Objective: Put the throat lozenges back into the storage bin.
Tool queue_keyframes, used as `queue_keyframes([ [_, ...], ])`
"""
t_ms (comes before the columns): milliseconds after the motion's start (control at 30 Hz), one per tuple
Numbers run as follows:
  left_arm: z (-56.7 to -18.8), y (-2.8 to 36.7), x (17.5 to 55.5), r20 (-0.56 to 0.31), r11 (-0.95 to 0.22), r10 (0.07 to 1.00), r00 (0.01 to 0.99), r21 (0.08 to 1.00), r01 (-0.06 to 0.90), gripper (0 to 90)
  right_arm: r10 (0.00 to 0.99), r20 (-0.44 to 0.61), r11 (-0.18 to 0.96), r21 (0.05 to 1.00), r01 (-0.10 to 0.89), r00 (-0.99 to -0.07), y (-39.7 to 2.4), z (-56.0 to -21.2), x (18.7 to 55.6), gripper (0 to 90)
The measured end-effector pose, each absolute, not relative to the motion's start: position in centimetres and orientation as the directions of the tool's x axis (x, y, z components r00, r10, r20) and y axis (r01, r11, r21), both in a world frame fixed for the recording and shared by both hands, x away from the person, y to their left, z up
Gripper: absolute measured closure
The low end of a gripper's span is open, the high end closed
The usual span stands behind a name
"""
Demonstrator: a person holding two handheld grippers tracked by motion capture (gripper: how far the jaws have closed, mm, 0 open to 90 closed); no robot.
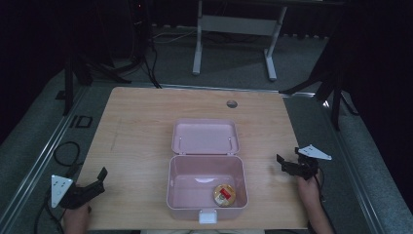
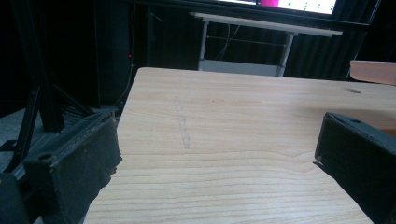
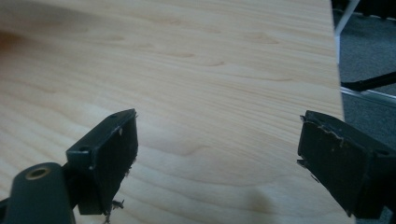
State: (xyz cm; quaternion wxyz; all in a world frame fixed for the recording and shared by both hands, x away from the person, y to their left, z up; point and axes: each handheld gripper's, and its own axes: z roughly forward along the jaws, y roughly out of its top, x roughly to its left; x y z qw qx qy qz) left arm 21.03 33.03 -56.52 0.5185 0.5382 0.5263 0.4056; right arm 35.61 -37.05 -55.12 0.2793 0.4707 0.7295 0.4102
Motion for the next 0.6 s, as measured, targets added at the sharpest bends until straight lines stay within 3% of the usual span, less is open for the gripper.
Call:
queue_keyframes([
  [300, -56.52, 33.05, 21.04, -0.111, 0.093, 0.987, 0.118, 0.985, 0.146, 0.4, 0.966, -0.011, 0.132, 0.879, 0.458, -0.257, -37.95, -55.07, 35.49, 12.0],
  [400, -56.52, 33.08, 21.05, -0.114, 0.096, 0.986, 0.118, 0.984, 0.147, 0.3, 0.978, -0.061, 0.143, 0.893, 0.426, -0.202, -37.86, -54.88, 35.09, 11.9],
  [600, -56.52, 33.09, 21.05, -0.116, 0.099, 0.986, 0.116, 0.984, 0.147, 0.3, 0.978, -0.036, 0.12, 0.903, 0.414, -0.205, -38.04, -54.72, 34.75, 11.9],
])
